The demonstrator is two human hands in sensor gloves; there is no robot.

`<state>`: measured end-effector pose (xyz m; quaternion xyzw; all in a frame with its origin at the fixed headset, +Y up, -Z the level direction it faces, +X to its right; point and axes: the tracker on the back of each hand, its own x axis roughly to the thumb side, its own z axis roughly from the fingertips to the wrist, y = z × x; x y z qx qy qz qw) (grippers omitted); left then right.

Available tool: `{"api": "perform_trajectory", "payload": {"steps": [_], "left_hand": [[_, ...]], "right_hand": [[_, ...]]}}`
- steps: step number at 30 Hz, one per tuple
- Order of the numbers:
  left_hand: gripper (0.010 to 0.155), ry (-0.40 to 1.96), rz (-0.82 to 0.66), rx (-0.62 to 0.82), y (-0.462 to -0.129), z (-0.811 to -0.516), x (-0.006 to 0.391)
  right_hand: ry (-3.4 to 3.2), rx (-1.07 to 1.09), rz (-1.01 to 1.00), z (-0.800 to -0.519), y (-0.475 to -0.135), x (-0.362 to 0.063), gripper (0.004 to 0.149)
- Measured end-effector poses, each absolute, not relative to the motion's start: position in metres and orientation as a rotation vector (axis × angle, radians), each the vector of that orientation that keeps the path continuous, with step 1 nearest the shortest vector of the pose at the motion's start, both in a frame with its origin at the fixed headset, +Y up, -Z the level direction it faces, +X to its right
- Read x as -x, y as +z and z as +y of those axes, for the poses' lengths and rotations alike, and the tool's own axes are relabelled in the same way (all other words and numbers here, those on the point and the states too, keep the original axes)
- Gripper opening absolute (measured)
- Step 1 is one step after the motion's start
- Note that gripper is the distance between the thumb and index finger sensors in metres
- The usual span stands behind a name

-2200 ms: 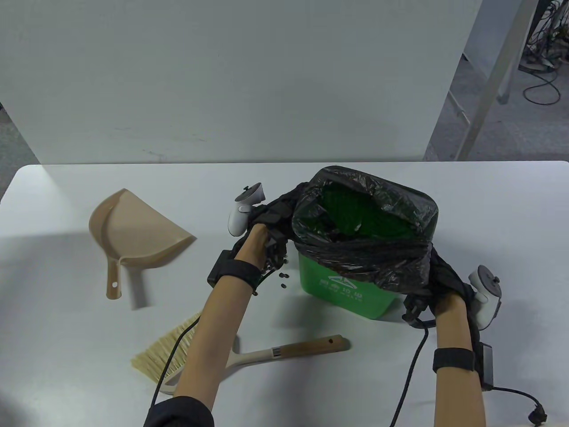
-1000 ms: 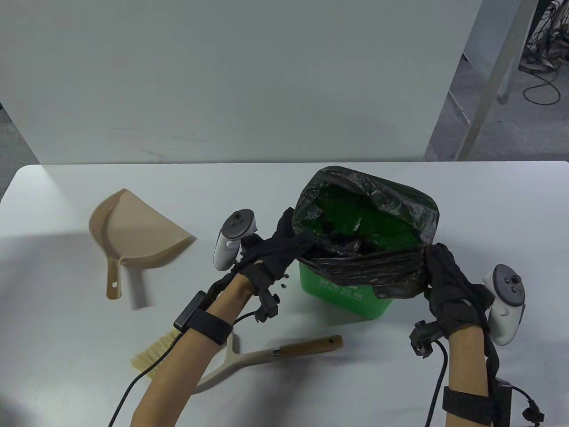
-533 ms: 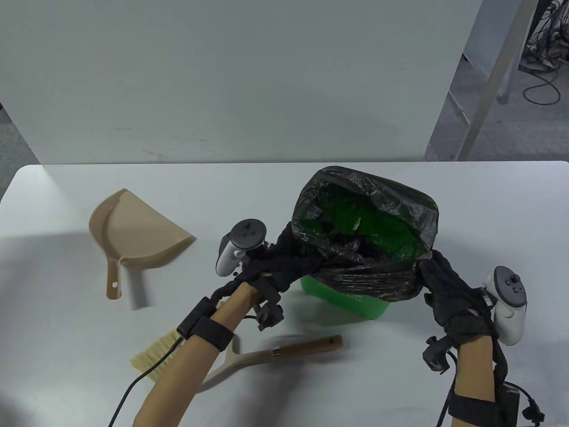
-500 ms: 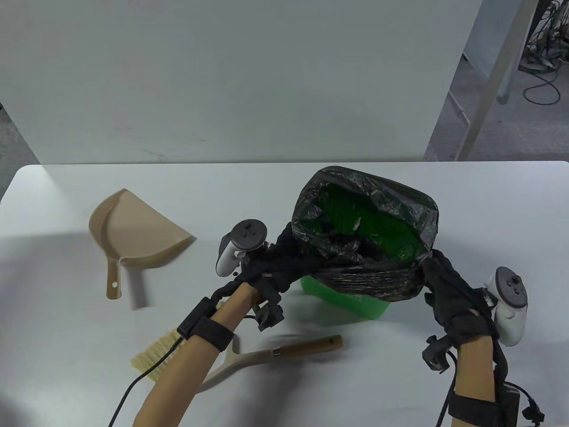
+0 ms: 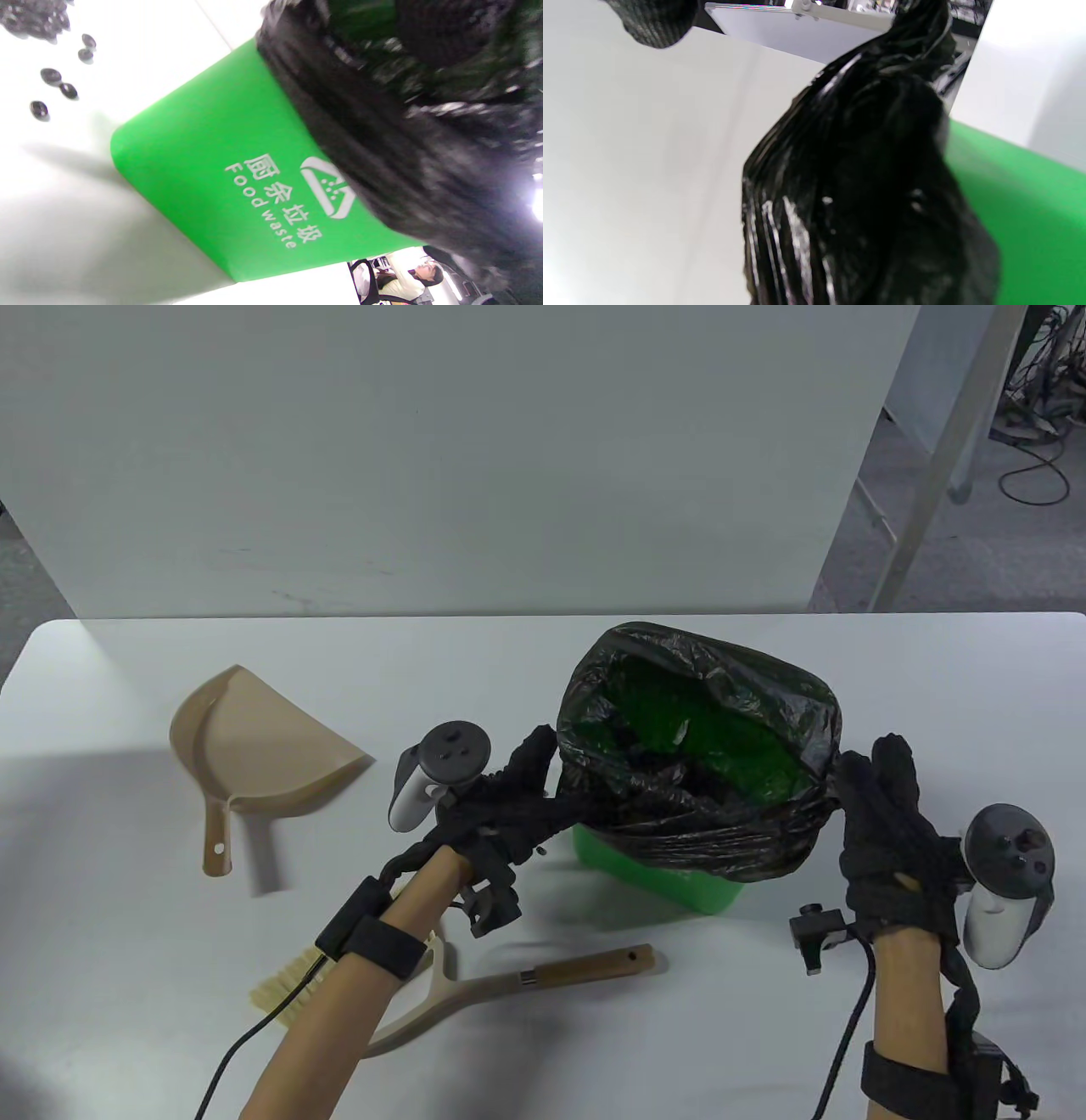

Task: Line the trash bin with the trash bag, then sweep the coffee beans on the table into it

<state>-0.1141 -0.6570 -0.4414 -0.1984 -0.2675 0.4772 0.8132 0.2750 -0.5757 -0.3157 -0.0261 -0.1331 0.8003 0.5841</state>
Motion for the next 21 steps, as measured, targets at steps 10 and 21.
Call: {"api": "perform_trajectory", "payload": {"steps": [10, 21], "left_hand": [[0.097, 0.696, -0.592, 0.236, -0.402, -0.607, 0.162], [0.097, 0.419, -0.481, 0.131, -0.362, -0.601, 0.218]], "right_hand": [[2.278, 0.061, -0.429, -0.53, -0.306, -0.215, 0.092], [2.447, -0.323, -0.445, -0.512, -0.289, -0.123, 0.09]]}}
